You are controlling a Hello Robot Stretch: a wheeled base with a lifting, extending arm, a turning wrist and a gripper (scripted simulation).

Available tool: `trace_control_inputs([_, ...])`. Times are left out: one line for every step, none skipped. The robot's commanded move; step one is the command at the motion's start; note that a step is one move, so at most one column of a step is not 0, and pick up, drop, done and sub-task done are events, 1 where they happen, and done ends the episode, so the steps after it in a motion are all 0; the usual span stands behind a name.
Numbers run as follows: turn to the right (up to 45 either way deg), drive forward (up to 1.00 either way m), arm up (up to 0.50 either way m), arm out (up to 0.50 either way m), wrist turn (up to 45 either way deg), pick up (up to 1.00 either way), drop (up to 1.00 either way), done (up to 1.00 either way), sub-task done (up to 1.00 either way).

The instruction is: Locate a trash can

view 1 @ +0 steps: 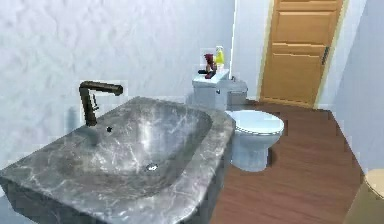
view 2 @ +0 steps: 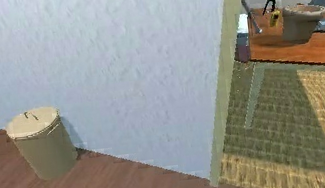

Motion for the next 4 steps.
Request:
trace_control_inputs([45.0, 0.00, 0.00, 0.00, 0.0, 0.00, 0.00, 0.00, 0.00])
trace_control_inputs([0.0, 0.20, 0.00, 0.00, 0.0, 0.00, 0.00, 0.00, 0.00])
trace_control_inputs([-9.0, 0.00, 0.00, 0.00, 0.0, 0.00, 0.00, 0.00, 0.00])
trace_control_inputs([0.0, 1.00, 0.00, 0.00, 0.0, 0.00, 0.00, 0.00, 0.00])
